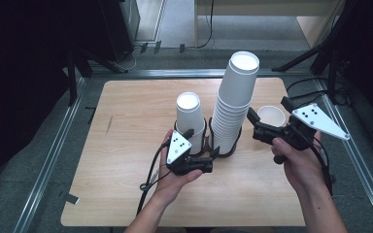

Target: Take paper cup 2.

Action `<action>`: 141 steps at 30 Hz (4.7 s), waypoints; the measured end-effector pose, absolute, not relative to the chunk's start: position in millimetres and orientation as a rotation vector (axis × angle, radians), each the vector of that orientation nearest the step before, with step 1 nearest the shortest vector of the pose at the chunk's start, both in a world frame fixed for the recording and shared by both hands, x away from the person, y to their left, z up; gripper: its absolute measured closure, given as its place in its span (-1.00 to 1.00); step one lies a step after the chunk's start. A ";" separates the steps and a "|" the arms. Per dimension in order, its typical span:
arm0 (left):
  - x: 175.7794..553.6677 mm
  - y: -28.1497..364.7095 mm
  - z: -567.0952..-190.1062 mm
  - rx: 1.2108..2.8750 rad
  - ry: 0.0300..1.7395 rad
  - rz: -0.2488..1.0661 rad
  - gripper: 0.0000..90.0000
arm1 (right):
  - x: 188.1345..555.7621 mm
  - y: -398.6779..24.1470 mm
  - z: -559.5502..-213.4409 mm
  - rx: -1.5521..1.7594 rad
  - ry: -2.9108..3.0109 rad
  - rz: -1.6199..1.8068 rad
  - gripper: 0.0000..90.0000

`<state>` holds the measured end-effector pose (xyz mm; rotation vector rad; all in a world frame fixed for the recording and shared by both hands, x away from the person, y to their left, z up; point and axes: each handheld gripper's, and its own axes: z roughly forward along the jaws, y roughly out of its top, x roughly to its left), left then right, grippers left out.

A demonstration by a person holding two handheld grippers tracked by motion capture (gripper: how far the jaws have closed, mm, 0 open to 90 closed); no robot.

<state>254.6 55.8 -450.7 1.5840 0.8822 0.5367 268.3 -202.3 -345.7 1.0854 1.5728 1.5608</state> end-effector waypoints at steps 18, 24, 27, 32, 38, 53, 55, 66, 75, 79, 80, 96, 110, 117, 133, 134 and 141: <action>274.0 19.6 -447.0 1.523 0.920 0.603 -0.92 | 291.4 -177.4 -325.3 1.079 1.609 1.625 -1.00; 278.2 10.6 -447.8 1.511 0.911 0.601 -0.92 | 301.6 -174.5 -326.1 1.082 1.647 1.640 -1.00; 279.8 6.1 -447.9 1.512 0.903 0.620 -0.92 | 304.4 -173.6 -324.8 1.075 1.661 1.647 -1.00; 282.6 -0.1 -446.2 1.490 0.908 0.644 -0.92 | 308.2 -172.1 -323.4 1.064 1.675 1.642 -1.00; 286.1 -7.3 -443.4 1.452 0.928 0.672 -0.92 | 311.9 -173.2 -321.8 1.062 1.679 1.643 -1.00; 297.4 -17.5 -444.5 1.436 0.960 0.722 -0.92 | 327.1 -164.4 -328.6 1.024 1.801 1.616 -1.00; 297.0 -18.9 -443.9 1.433 0.963 0.735 -0.92 | 329.0 -163.6 -329.1 1.017 1.813 1.606 -1.00; 299.6 -25.9 -439.4 1.443 0.962 0.816 -0.88 | 330.6 -158.7 -331.0 1.027 1.775 1.614 -0.77; 299.0 -24.4 -439.0 1.452 0.962 0.812 -0.85 | 329.2 -157.8 -329.1 1.011 1.746 1.619 -0.74; 299.1 -24.0 -438.6 1.449 0.965 0.803 -0.85 | 328.6 -156.9 -326.4 1.010 1.731 1.620 -0.73; 299.1 -23.7 -438.4 1.449 0.966 0.800 -0.84 | 328.7 -156.7 -325.7 1.011 1.726 1.623 -0.73; 299.1 -22.4 -437.7 1.450 0.969 0.786 -0.84 | 321.1 -154.1 -306.8 0.963 1.635 1.636 -0.68; 299.6 -21.2 -437.9 1.450 0.966 0.774 -0.84 | 316.9 -152.5 -286.5 0.978 1.560 1.682 -0.66; 299.7 -21.0 -437.8 1.451 0.965 0.771 -0.84 | 311.9 -154.6 -273.5 0.968 1.517 1.719 -0.66; 299.9 -19.9 -437.7 1.458 0.962 0.767 -0.84 | 304.1 -172.3 -253.7 0.965 1.434 1.766 -0.66; 299.9 -19.8 -437.7 1.460 0.961 0.767 -0.84 | 303.6 -173.2 -253.1 0.963 1.432 1.767 -0.66; 299.8 -19.6 -437.4 1.459 0.963 0.763 -0.84 | 301.7 -183.9 -251.2 0.970 1.410 1.755 -0.66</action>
